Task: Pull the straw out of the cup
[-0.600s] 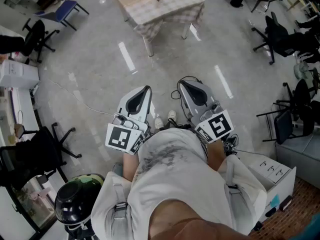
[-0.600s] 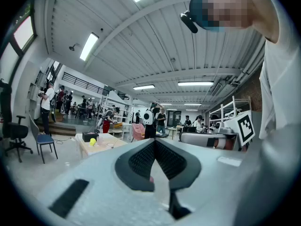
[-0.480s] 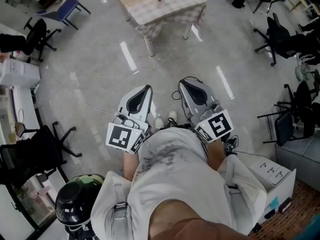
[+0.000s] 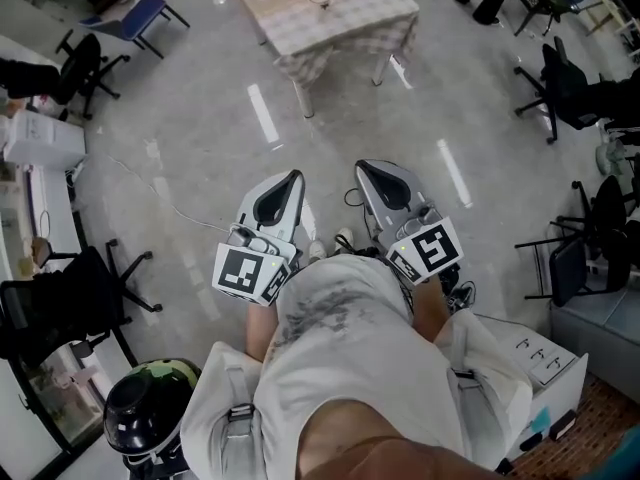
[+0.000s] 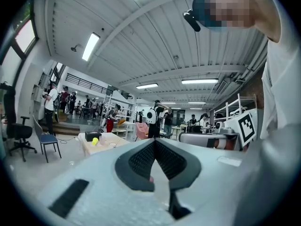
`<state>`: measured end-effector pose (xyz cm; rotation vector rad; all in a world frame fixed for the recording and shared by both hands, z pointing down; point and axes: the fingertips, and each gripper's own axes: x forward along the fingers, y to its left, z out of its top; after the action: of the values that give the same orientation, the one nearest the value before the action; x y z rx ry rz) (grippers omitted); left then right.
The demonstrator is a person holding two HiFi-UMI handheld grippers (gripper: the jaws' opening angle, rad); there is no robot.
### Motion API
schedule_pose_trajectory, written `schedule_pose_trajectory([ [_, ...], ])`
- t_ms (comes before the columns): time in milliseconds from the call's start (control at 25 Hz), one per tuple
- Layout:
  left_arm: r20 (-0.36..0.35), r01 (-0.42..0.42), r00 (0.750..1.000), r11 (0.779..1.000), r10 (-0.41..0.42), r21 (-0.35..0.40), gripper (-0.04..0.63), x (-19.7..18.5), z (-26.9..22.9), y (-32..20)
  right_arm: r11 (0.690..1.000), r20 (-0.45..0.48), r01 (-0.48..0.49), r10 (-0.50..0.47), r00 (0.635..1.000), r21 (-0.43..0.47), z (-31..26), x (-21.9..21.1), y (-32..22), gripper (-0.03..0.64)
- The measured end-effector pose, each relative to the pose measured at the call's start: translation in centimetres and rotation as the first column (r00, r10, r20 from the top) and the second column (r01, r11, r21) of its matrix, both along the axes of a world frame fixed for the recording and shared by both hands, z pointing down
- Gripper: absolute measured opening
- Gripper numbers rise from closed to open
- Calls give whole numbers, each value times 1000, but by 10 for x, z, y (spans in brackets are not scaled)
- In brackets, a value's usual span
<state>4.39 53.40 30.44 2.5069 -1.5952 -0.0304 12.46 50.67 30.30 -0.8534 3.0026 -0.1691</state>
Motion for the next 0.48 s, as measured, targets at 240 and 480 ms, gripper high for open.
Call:
schedule_pose_trajectory([
  [240,5,29,1000,1000,-29,-2,6,14,0,-16,1000,-11,14,-14,1000,-11,2,17,-17,8],
  [480,11,44,999,999,-44,-3,6,20,-1,-27,1000,-13,26,-26,1000,-13,3,23,-30,9],
])
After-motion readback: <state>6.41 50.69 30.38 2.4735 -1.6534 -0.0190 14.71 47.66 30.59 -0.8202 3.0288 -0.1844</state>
